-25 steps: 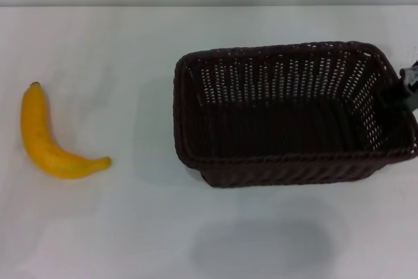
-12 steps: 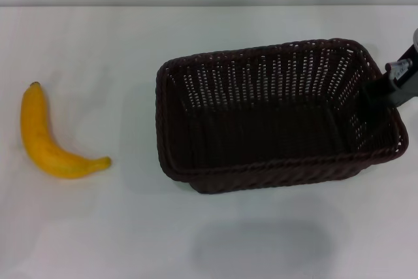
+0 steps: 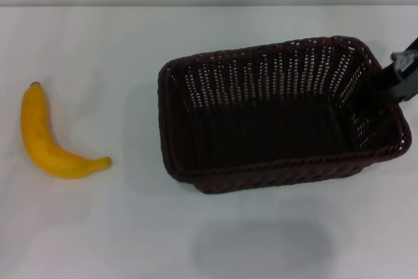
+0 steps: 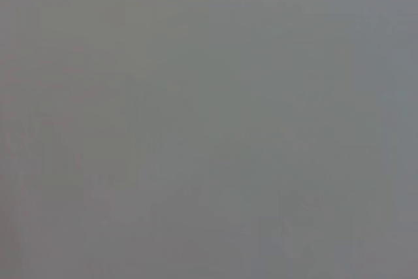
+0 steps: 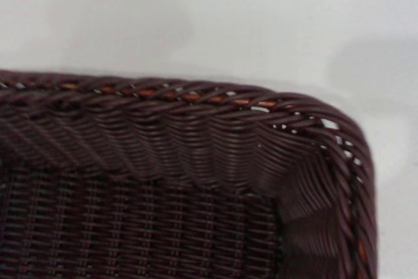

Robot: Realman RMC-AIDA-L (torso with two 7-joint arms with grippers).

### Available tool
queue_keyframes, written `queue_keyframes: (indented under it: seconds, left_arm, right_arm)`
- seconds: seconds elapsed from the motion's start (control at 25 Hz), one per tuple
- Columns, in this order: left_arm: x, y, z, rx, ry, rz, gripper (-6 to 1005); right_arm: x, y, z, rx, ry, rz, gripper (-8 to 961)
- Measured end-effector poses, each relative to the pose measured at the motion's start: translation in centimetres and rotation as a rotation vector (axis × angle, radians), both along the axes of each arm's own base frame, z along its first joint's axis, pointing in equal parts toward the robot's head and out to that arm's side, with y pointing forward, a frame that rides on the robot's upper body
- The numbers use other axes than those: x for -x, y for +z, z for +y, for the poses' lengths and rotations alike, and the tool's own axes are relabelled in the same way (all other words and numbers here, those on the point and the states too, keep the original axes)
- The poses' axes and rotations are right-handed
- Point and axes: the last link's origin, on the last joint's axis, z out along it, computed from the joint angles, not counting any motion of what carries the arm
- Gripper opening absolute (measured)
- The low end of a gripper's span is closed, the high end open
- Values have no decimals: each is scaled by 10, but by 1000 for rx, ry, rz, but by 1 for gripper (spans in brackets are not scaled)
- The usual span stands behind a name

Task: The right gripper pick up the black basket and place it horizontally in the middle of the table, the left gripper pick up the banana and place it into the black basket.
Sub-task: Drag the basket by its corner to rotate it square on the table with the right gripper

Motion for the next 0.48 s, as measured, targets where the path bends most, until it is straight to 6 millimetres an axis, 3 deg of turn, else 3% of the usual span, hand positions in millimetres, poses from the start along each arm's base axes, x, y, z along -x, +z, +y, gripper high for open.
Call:
queue_keyframes:
  seconds: [0.48]
  left_arm:
    - [10, -4, -14, 5, 38, -21, 870]
  right_arm:
    - [-8, 36, -2, -94, 29, 4, 598]
